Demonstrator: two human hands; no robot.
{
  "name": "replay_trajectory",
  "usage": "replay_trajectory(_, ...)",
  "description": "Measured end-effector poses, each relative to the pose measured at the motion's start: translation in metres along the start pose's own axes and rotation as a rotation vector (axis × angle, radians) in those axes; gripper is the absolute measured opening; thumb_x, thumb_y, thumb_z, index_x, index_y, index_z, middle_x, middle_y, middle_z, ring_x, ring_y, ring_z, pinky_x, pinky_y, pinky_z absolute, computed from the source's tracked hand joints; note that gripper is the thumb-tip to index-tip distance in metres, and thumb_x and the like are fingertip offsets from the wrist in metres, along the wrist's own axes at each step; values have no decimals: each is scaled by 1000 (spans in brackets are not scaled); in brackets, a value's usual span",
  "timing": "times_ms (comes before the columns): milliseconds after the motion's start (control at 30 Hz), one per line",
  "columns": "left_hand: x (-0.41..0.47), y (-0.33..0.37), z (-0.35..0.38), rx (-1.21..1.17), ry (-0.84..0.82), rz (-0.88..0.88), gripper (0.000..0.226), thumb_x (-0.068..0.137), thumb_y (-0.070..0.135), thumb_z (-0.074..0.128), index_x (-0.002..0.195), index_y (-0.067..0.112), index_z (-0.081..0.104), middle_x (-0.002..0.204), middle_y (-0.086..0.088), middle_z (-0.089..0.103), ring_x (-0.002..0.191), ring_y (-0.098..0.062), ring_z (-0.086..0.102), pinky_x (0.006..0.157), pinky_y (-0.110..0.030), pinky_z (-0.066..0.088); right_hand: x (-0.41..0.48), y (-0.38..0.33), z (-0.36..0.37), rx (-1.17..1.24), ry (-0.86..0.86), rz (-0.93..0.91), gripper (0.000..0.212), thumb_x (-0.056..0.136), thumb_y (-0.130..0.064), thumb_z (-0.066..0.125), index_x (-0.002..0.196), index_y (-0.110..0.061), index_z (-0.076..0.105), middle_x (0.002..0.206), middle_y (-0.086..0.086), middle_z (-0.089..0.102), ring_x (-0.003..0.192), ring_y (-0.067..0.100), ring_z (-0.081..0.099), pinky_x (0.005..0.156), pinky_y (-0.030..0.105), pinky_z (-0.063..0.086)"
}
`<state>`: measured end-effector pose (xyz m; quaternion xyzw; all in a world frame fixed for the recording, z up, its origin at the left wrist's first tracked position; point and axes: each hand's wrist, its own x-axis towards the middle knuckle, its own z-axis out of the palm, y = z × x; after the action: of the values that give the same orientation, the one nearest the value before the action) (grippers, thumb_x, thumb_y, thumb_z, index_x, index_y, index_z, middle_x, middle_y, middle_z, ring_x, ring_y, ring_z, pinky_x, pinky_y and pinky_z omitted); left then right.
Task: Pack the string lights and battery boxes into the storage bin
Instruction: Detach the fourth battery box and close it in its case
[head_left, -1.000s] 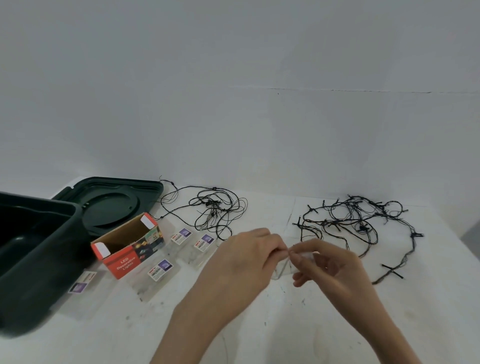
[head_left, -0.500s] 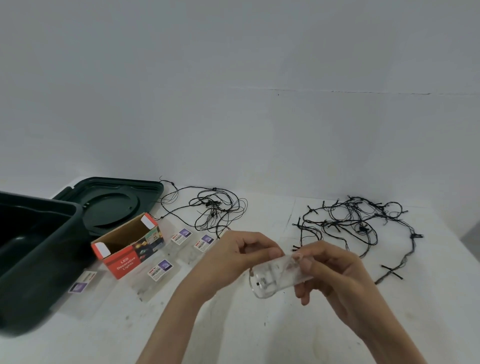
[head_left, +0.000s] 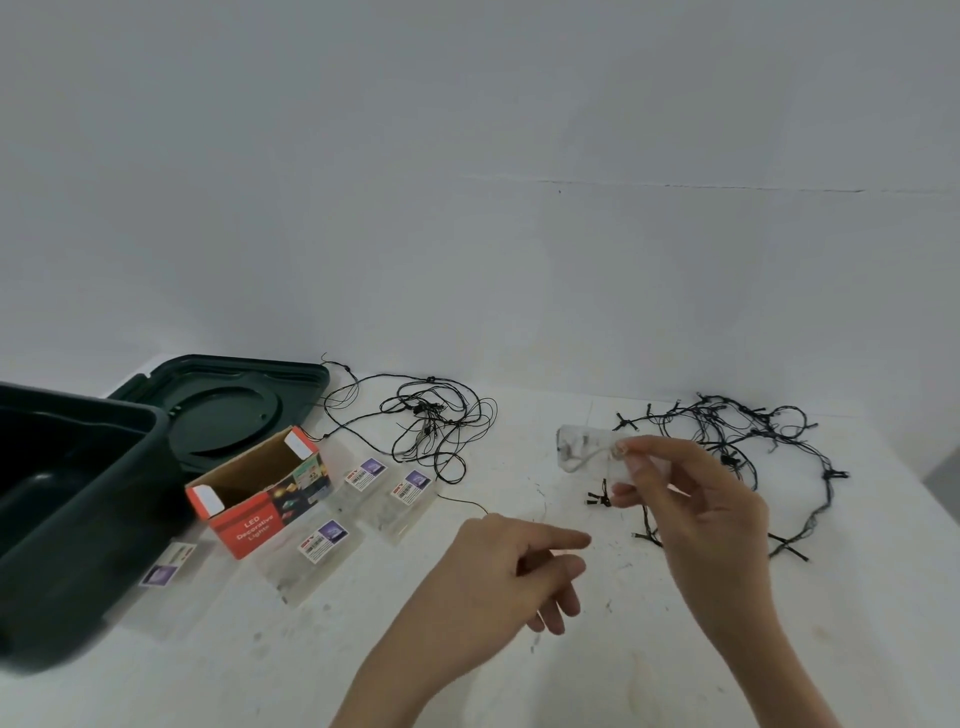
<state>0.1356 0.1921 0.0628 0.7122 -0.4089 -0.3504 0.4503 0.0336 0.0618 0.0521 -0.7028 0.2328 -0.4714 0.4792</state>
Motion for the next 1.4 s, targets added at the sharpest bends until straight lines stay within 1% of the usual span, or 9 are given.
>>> replay_trajectory(167, -1, 14, -8, 570, 257, 222, 25, 93, 43, 45, 92, 30, 66, 74, 11, 64, 69, -7, 59, 70, -27, 48, 1, 5, -5, -116, -216, 61, 28, 82, 4, 65, 75, -22, 72, 68, -5, 67, 52, 18, 62, 50, 16, 50)
replay_trajectory(300, 12, 11, -21, 613, 361, 317, 23, 92, 43, 47, 89, 30, 66, 77, 11, 62, 72, -8, 56, 70, -31, 47, -1, 4, -10, 121, -405, 276, 18, 82, 2, 65, 75, -13, 73, 64, 10, 67, 52, 25, 60, 49, 28, 51)
replay_trajectory(367, 19, 6, -26, 550, 334, 300, 14, 91, 33, 56, 87, 29, 69, 71, 13, 61, 70, -6, 57, 70, -28, 47, -1, 3, -11, 298, -440, 342, 10, 74, -17, 76, 76, -7, 73, 64, 13, 64, 51, 27, 58, 47, 29, 49)
replay_trajectory(467, 22, 4, -29, 244, 252, 261, 19, 88, 16, 62, 76, 29, 70, 67, 6, 66, 61, -6, 58, 58, -15, 45, -1, 1, -10, 547, -457, 445, 43, 49, -36, 89, 73, -6, 71, 65, 16, 61, 47, 24, 56, 43, 27, 46)
replay_trajectory(733, 18, -6, -17, -289, 86, 61, 20, 90, 7, 57, 85, 17, 74, 54, 1, 59, 44, -9, 52, 49, -17, 44, 0, -7, 15, 923, -164, 617, 18, 56, -16, 80, 69, -12, 69, 74, 4, 64, 48, 20, 59, 45, 22, 50)
replay_trajectory(900, 9, -10, -12, -342, 26, -15, 22, 92, 11, 55, 107, 21, 67, 58, 0, 63, 45, -12, 55, 51, -20, 47, 5, -12, 18, 746, -15, 425, 15, 72, -8, 60, 67, -17, 71, 72, 3, 68, 53, 21, 64, 54, 26, 54)
replay_trajectory(1067, -1, -5, -16, 62, 85, 39, 22, 94, 19, 54, 108, 26, 69, 59, 8, 64, 47, -6, 55, 58, -22, 50, 11, -8, 12, 166, 88, 93, 21, 85, -3, 63, 77, -22, 69, 69, 3, 67, 56, 22, 68, 58, 25, 55)
replay_trajectory(1200, -2, 6, -25, 619, 202, 290, 36, 91, 52, 37, 101, 35, 67, 75, 10, 67, 79, -4, 55, 72, -26, 48, 9, -4, 11, -118, -99, 26, 26, 84, 0, 65, 76, -25, 69, 67, 5, 65, 55, 19, 63, 49, 8, 44)
replay_trajectory(1400, 14, 8, -39, 635, 309, 360, 35, 85, 58, 33, 95, 38, 58, 82, 12, 64, 77, -2, 52, 66, -19, 41, 3, -2, 5, 136, -451, 301, 23, 85, 4, 62, 74, -13, 73, 67, 10, 67, 52, 23, 59, 49, 27, 50)
